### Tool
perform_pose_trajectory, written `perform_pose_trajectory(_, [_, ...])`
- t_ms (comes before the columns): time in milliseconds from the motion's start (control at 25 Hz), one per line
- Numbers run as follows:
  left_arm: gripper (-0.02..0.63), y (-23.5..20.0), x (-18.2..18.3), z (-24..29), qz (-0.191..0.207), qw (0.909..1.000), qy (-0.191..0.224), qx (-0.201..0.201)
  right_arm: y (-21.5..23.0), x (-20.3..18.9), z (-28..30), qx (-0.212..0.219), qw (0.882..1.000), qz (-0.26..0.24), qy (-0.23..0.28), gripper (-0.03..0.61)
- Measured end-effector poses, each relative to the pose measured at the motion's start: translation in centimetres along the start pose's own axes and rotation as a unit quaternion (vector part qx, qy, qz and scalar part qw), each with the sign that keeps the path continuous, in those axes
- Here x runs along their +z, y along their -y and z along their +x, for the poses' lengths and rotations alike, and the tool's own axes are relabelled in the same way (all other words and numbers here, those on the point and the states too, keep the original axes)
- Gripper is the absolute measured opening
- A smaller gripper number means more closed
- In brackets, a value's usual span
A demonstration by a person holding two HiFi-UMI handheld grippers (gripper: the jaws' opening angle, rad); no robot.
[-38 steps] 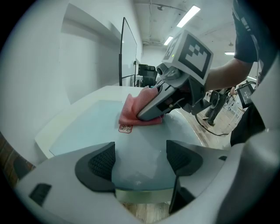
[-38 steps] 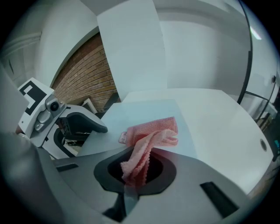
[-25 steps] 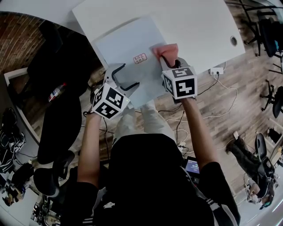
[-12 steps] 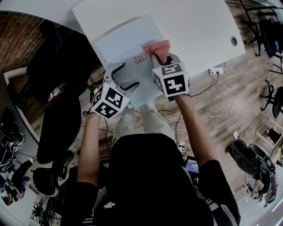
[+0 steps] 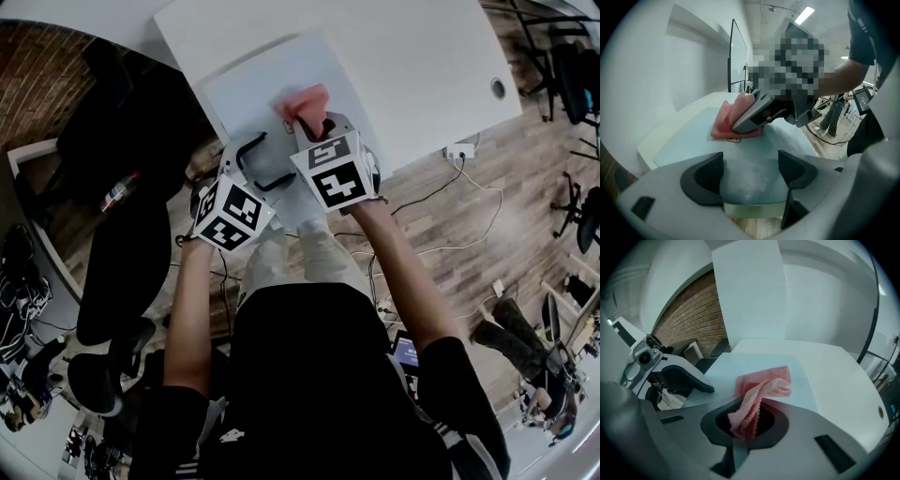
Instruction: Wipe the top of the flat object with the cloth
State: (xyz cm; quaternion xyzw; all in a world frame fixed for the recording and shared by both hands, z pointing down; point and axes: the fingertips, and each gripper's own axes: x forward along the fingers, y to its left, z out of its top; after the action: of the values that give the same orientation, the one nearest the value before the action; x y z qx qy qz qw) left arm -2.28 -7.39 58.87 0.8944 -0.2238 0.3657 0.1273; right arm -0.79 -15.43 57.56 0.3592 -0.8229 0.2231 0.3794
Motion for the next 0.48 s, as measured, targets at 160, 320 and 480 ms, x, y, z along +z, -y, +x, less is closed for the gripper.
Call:
perform_pose_trajectory(160, [0.357, 0.01, -0.03, 0.06, -0.001, 1.0000, 0.002, -0.002, 0.05, 0.07, 0.01, -0.001, 1.000, -0.023, -0.004, 0.046])
perform_pose_trajectory(320, [0.357, -0.04, 0.02, 0.13, -0.002, 1.0000, 0.003, -0.003, 0.19, 0.04, 0.09, 0.002, 1.000, -0.023, -0.004, 0.046])
perform_pose_trajectory(480, [0.357, -0.10, 0.01, 0.15, -0.003, 1.0000, 0.003, -0.003, 0.19, 0.01, 0.29, 0.009, 1.000, -0.010, -0.002, 0.046])
